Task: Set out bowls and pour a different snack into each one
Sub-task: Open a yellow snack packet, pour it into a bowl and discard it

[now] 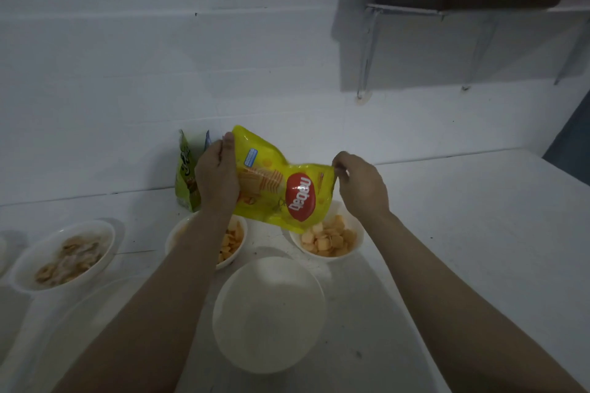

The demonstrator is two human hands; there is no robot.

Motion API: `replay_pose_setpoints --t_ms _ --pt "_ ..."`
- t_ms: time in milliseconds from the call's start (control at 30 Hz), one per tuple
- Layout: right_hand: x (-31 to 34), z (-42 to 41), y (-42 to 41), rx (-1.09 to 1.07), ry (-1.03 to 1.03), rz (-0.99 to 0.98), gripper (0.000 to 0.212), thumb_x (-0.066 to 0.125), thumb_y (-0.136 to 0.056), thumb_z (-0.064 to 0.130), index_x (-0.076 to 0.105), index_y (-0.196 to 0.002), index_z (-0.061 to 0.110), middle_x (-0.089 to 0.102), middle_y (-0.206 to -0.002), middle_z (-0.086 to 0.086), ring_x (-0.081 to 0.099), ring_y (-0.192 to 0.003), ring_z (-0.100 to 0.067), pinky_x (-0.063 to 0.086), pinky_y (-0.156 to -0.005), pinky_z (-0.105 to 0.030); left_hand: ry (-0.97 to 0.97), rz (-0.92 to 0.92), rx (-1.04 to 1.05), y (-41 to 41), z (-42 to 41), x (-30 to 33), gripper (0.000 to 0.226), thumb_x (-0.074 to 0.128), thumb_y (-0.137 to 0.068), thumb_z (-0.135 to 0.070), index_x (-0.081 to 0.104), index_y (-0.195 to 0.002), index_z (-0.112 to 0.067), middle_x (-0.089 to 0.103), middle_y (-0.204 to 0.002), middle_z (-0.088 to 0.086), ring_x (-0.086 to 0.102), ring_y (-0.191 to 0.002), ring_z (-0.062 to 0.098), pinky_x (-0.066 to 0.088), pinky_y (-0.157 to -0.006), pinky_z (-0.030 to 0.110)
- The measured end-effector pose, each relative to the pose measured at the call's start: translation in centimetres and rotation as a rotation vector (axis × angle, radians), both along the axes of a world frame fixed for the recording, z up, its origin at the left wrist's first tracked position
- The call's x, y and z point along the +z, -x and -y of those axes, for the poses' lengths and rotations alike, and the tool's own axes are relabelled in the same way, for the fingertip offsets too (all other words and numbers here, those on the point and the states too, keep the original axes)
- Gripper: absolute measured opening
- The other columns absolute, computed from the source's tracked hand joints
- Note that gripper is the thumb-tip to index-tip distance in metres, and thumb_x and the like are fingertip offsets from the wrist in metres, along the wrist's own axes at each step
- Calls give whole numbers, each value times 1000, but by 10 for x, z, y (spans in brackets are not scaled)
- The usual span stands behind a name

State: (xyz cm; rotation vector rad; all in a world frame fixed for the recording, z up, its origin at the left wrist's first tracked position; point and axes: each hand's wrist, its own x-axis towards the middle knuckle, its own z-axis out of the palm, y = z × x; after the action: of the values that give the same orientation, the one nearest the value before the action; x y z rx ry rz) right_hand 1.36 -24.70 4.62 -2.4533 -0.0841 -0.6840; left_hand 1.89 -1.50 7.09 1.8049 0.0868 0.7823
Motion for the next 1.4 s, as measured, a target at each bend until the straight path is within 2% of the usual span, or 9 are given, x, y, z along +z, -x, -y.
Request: replay_pose_setpoints --t_ms 100,267,367,500,733,967,1100,1233,1400 --pt "-2 0 3 -30 14 -12 14 45 -99 11 56 -94 19 61 -89 2 55 -76 -21 48 -62 -36 -10 2 5 1 2 2 42 44 -101 -42 39 -62 -29 39 -62 -10 37 -58 3 33 -57 19" --pt "-11 -1 8 22 10 -56 13 48 -97 11 60 -99 16 64 -95 -2 59 -88 -25 52 -72 -42 -81 18 28 5 5 2 49 45 -101 -39 31 -58 -21 33 -56 -5 33 -57 12 29 -59 32" --pt "1 -19 8 147 0 -64 20 51 -98 26 63 -112 20 67 -112 1 58 -104 -25 48 -90 -45 -110 50 15 9 7 4 49 45 -102 -37 30 -58 -22 31 -55 -5 30 -53 8 27 -57 30" --pt "35 -55 7 279 -44 -25 32 47 -97 43 66 -115 25 72 -109 5 62 -105 -22 46 -93 -43 -142 96 26 13 14 7 47 46 -102 -34 36 -61 -13 32 -52 -5 36 -50 8 29 -59 26" --pt "61 -77 0 291 -242 18 18 57 -98 26 72 -98 16 71 -86 3 60 -81 -13 36 -65 -7 -229 147 36 22 29 16 39 47 -101 -33 36 -64 -26 35 -49 -7 40 -50 9 45 -71 45" --pt "52 -55 10 210 -426 77 17 57 -98 21 73 -95 16 69 -81 7 57 -79 -3 37 -68 -4 -261 134 101 25 22 -8 55 53 -83 -63 56 -102 -12 52 -98 -3 46 -99 15 28 -88 28" --pt "44 -35 15 129 -569 82 18 55 -99 23 72 -97 17 68 -83 10 58 -75 2 37 -69 -4 103 -53 -159 19 23 -26 84 72 -79 -51 34 -138 -5 44 -135 15 46 -123 24 40 -102 24" --pt "33 -26 20 120 -780 87 21 50 -102 25 69 -98 19 72 -91 3 66 -89 -14 50 -78 -30 202 -182 -515 30 39 -23 34 47 -99 -30 33 -130 -32 55 -111 -23 60 -104 -7 45 -71 1" --pt "24 -15 35 154 -954 25 20 41 -105 37 58 -114 34 67 -105 18 64 -103 -4 53 -85 -25 222 -181 -703 25 55 -9 35 44 -91 -47 60 -117 -31 73 -104 -12 70 -98 5 56 -75 20"
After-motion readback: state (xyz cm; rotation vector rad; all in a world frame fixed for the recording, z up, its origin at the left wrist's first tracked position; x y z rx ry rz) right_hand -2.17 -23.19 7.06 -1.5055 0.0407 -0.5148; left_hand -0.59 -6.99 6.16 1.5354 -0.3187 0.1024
